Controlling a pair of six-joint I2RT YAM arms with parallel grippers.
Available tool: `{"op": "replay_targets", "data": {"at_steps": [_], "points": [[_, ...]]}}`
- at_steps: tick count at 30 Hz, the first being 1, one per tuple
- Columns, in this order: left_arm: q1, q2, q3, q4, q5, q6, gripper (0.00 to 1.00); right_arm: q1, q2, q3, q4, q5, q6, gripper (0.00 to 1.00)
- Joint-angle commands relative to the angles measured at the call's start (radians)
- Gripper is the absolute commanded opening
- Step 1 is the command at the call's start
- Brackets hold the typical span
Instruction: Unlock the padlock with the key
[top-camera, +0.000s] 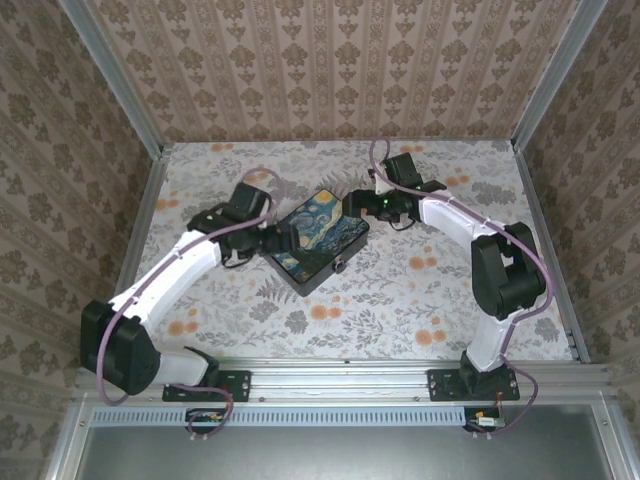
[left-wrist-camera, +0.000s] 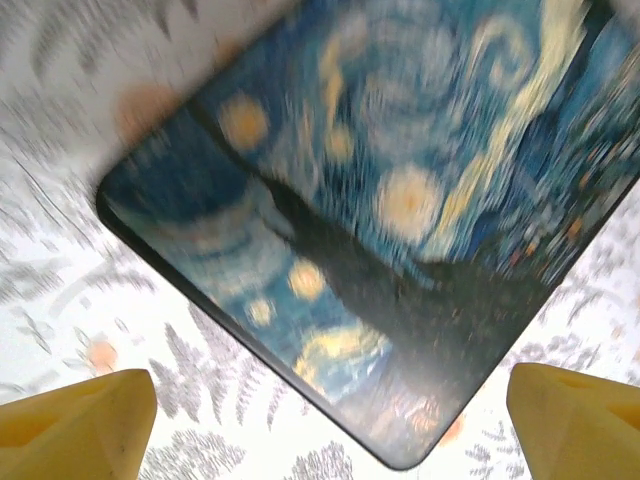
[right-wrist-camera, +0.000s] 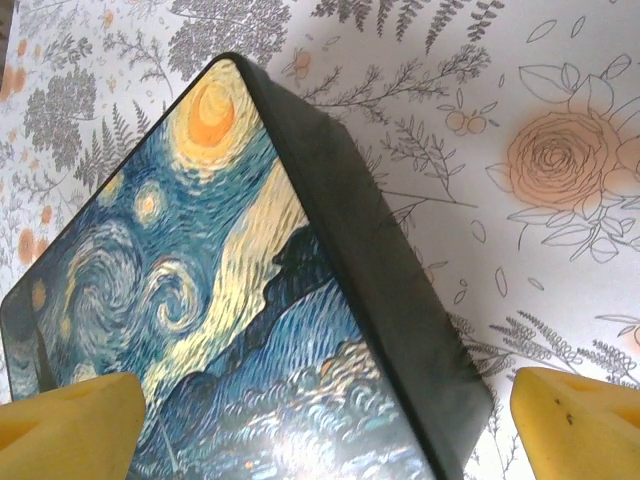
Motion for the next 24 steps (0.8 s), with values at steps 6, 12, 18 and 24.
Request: {"op": "replay_targets", "data": {"at_steps": [6,12,18,24], "points": [[-0.038,0.133,-0.019,0.095,-0.012,-0.116,0.93,0.004,0.0,-0.049,0.031,-0.074,0.029,0.93],[-0.017,0.237,0.042,0.203,0.022,-0.1,0.92,0.007,-0.055,-0.151,0.088,-0.152,0.074,0.92],[-0.01,0.341,0.177,0.18,0.005,-0.03,0.92,0.003,-0.098,-0.197,0.085,-0.125,0.101,0.92],[0.018,0.348,0.197,0.14,-0.033,0.012,0.92,-0.074,-0.18,-0.195,-0.068,-0.056,0.087,0.93]]}}
